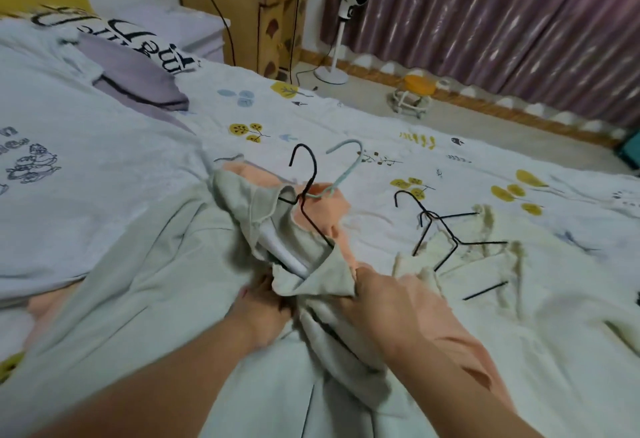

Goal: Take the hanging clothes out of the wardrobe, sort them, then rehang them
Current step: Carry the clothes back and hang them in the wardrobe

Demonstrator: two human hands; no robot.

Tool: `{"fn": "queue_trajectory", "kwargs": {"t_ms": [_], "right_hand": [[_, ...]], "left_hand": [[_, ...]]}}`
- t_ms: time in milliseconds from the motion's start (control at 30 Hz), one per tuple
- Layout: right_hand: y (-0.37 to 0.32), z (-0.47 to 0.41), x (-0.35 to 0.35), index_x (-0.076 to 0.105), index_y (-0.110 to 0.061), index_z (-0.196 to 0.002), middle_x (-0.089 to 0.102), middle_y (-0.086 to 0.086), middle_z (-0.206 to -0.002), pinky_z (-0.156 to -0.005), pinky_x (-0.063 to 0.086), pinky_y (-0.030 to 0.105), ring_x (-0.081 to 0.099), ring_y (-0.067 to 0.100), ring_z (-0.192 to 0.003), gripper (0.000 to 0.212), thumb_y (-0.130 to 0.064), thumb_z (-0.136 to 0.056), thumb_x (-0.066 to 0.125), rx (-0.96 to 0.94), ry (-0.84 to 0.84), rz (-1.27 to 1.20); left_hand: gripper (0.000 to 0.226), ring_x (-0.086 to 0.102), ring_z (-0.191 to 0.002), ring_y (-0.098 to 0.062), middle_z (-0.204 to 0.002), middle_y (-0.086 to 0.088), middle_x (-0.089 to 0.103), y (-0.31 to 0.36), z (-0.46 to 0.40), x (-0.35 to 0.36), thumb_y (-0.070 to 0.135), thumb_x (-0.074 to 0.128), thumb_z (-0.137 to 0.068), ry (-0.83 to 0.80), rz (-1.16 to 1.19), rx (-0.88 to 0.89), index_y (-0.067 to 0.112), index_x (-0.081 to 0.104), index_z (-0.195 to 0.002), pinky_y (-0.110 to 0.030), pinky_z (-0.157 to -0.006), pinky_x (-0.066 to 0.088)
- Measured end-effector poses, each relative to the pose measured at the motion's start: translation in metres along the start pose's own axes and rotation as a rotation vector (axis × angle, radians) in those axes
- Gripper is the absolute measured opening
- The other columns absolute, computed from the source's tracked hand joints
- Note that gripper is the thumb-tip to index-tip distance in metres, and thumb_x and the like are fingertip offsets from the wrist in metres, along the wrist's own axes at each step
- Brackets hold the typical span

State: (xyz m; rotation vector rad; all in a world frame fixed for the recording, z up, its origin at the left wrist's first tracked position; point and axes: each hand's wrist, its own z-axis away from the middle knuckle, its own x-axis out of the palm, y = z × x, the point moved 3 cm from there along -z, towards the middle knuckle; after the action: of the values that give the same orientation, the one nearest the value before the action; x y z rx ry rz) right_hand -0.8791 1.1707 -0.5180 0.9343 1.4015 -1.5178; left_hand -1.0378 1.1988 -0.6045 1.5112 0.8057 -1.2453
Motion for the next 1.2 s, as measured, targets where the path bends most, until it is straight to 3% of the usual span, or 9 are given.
{"fn": "queue_trajectory", "kwargs": {"t_ms": [67,200,367,533,733,833,967,1067,1200], "right_hand": [[-0.005,0.020,-0.015,0.045,-0.021,-0.079,0.064,0.003,-0.088,-0.058,0.028,0.029,0.058,0.023,-0.083,0.027,-0.046,-0.086,0.053,-0.004,0.003,0.027],[-0.017,0.057,-0.064,0.040,-0.023,-0.067,0.050,-0.005,-0.067,-0.053,0.031,0.025,0.050,0.020,-0.071,0.026,-0.038,-0.086,0.051,0.008,0.015,-0.006],[-0.046,0.114,-0.142,0.028,-0.023,-0.062,0.040,-0.003,-0.063,-0.050,0.027,0.026,0.042,0.023,-0.069,0.035,-0.036,-0.086,0.051,0.016,0.085,0.053],[-0.080,0.172,-0.211,0.021,-0.020,-0.064,0.036,-0.001,-0.066,-0.047,0.019,0.021,0.041,0.028,-0.076,0.040,-0.041,-0.084,0.049,-0.030,0.024,0.166],[-0.122,0.248,-0.293,0.028,-0.018,-0.068,0.048,0.000,-0.076,-0.060,0.030,0.032,0.041,0.026,-0.077,0.052,-0.065,-0.048,0.017,-0.054,0.013,0.183],[-0.141,0.283,-0.327,0.025,-0.019,-0.064,0.046,0.002,-0.076,-0.054,0.029,0.022,0.039,0.025,-0.076,0.039,-0.055,-0.068,0.040,-0.049,0.064,0.187],[-0.170,0.331,-0.371,0.024,-0.019,-0.063,0.036,-0.002,-0.063,-0.047,0.020,0.016,0.032,0.010,-0.057,0.036,-0.053,-0.057,0.031,-0.113,0.160,0.238],[-0.192,0.364,-0.396,0.020,-0.021,-0.063,0.029,-0.006,-0.062,-0.047,0.016,0.016,0.034,0.020,-0.066,0.030,-0.048,-0.062,0.034,-0.125,0.174,0.289],[-0.218,0.407,-0.414,0.022,-0.019,-0.062,0.030,-0.006,-0.062,-0.048,0.015,0.015,0.034,0.020,-0.069,0.035,-0.047,-0.073,0.039,-0.085,0.283,0.288]], "left_hand": [[0.034,0.063,-0.091,-0.018,-0.099,-0.003,0.070,-0.001,0.021,-0.042,0.029,0.038,-0.098,0.127,0.219,-0.135,0.017,0.070,-0.099,-0.021,-0.075,0.040],[0.019,0.058,-0.079,-0.024,-0.079,-0.003,0.063,-0.002,0.052,-0.131,0.015,0.046,-0.092,0.229,0.257,-0.336,0.015,0.064,-0.086,-0.029,-0.065,0.037],[0.022,0.056,-0.101,-0.027,-0.105,-0.008,0.063,0.035,0.079,-0.251,0.010,0.050,-0.088,0.556,0.369,-0.125,0.007,0.065,-0.104,-0.030,-0.080,0.039],[0.079,0.045,-0.126,-0.020,-0.132,-0.005,0.053,0.117,0.105,-0.347,0.057,0.018,-0.079,0.400,0.417,0.139,0.008,0.049,-0.132,-0.017,-0.101,0.024],[0.032,0.058,-0.108,-0.018,-0.110,-0.003,0.064,0.171,0.142,-0.444,0.027,0.041,-0.098,0.339,0.961,0.063,0.011,0.057,-0.121,-0.026,-0.091,0.041],[0.020,0.061,-0.079,-0.017,-0.088,-0.004,0.064,0.197,0.168,-0.491,0.019,0.036,-0.100,0.391,1.142,0.076,0.015,0.056,-0.104,-0.027,-0.076,0.046],[0.018,0.056,-0.066,-0.015,-0.073,-0.003,0.058,0.219,0.209,-0.542,0.019,0.041,-0.098,0.480,1.179,0.123,0.016,0.053,-0.086,-0.031,-0.065,0.046],[0.024,0.052,-0.060,-0.016,-0.064,-0.003,0.050,0.226,0.237,-0.578,0.021,0.043,-0.098,0.552,1.176,0.156,0.015,0.046,-0.074,-0.036,-0.069,0.044],[0.038,0.044,-0.052,-0.017,-0.057,-0.003,0.045,0.231,0.274,-0.617,0.024,0.039,-0.099,0.542,1.362,0.146,0.011,0.043,-0.064,-0.027,-0.052,0.038]]}}
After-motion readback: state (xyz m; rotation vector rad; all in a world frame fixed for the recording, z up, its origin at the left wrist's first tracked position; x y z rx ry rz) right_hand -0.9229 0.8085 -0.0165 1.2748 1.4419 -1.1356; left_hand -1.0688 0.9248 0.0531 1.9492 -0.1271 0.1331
